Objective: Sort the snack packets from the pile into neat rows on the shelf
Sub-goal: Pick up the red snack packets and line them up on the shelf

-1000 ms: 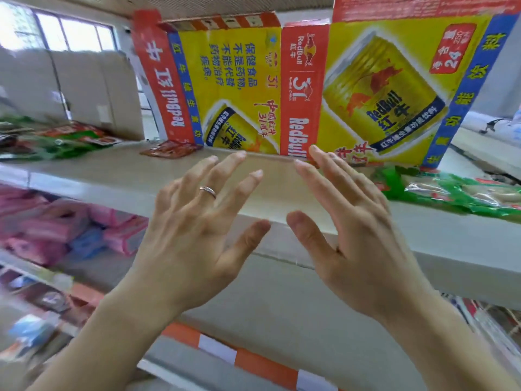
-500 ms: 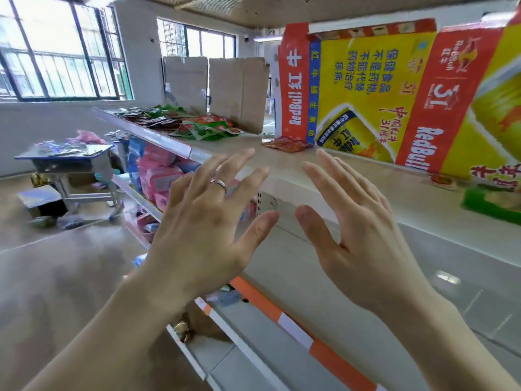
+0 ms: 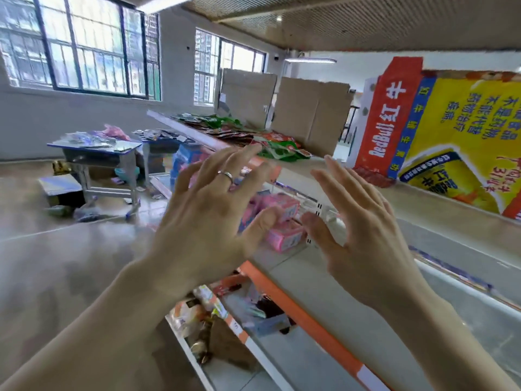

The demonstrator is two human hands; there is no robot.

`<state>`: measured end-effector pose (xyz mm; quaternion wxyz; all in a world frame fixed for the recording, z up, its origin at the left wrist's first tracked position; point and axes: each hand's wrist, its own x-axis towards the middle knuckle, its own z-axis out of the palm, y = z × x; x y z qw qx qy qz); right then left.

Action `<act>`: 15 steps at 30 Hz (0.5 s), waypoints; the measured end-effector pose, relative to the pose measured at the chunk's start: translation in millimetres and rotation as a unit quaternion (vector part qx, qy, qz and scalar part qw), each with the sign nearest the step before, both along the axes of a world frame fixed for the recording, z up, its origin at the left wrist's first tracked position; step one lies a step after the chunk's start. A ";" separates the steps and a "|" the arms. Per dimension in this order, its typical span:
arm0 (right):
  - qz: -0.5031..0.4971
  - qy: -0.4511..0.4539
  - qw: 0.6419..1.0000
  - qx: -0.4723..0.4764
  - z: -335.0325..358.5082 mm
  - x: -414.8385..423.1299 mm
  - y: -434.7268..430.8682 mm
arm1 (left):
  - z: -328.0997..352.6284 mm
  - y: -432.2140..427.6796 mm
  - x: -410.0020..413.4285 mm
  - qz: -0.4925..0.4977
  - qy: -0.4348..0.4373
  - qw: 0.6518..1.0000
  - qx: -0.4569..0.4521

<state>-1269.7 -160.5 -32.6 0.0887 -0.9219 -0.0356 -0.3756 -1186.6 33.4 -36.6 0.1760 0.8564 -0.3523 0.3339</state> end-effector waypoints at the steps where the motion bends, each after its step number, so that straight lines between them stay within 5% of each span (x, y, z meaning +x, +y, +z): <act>1: 0.003 0.002 1.000 0.000 -1.4 11.4 13.3 | -2.2 15.1 9.5 0.006 0.000 1.000 -0.003; 15: 0.090 0.024 0.995 0.025 -11.1 150.7 131.2 | -20.6 141.8 111.4 0.083 0.025 0.996 -0.017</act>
